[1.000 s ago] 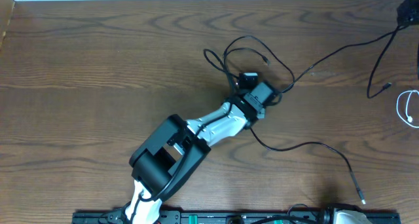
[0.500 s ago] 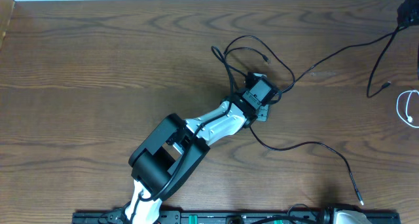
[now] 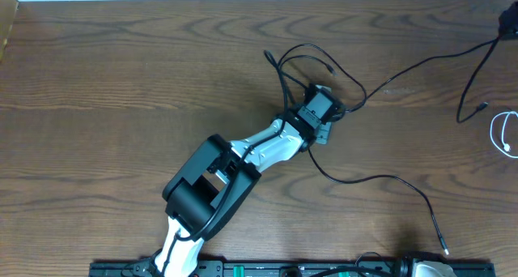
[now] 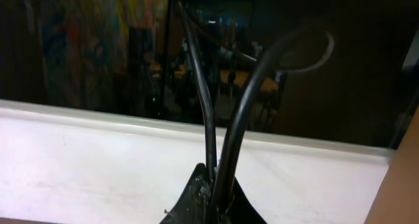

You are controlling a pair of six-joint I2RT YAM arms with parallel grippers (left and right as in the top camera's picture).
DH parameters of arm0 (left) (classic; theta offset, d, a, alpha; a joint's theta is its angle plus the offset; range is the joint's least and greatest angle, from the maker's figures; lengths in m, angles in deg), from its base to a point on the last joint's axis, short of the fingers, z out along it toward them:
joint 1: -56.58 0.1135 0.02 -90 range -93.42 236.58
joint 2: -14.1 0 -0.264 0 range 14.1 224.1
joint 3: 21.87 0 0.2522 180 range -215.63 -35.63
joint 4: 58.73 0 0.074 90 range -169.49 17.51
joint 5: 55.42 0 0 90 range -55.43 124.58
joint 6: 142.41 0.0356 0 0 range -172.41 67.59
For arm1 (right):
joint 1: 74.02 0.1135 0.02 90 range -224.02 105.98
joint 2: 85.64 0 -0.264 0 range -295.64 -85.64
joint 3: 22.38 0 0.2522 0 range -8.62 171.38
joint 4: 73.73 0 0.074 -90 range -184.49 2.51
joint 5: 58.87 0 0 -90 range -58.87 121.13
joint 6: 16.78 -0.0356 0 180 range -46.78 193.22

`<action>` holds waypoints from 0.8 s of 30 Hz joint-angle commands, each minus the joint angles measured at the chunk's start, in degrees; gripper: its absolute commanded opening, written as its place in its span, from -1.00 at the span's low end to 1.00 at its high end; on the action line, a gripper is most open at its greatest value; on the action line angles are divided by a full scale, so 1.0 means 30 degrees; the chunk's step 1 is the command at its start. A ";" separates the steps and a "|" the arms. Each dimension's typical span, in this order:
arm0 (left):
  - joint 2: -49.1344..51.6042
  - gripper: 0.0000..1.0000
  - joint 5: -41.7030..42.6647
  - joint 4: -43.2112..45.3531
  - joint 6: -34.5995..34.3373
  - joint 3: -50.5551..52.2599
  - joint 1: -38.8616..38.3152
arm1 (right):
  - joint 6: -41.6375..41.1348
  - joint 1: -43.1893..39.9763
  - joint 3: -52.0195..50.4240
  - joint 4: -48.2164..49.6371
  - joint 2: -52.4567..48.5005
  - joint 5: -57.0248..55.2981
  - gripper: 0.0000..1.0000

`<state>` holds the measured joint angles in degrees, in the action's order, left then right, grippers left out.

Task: Untangle cables

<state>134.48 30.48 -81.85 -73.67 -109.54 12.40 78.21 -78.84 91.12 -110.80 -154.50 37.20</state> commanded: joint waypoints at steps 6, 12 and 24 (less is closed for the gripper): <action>0.3067 -0.86 0.1647 -0.4007 0.2069 0.1865 0.0896 | 0.0765 -0.0044 0.0248 0.0036 0.0270 0.0109 -0.98; 0.1144 -0.85 0.1559 -0.7941 0.2149 0.1843 0.1690 | 0.1523 -0.0044 0.0248 -0.0007 0.0051 -0.1741 -0.98; -1.2065 -0.86 -0.1013 -1.2218 0.2171 0.1843 0.5005 | 0.2790 -0.1188 0.0248 -0.2127 -0.1545 -0.9049 -0.98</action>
<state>111.02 31.11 -117.70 -67.57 -102.52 24.51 84.77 -80.83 91.12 -116.65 -157.67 17.07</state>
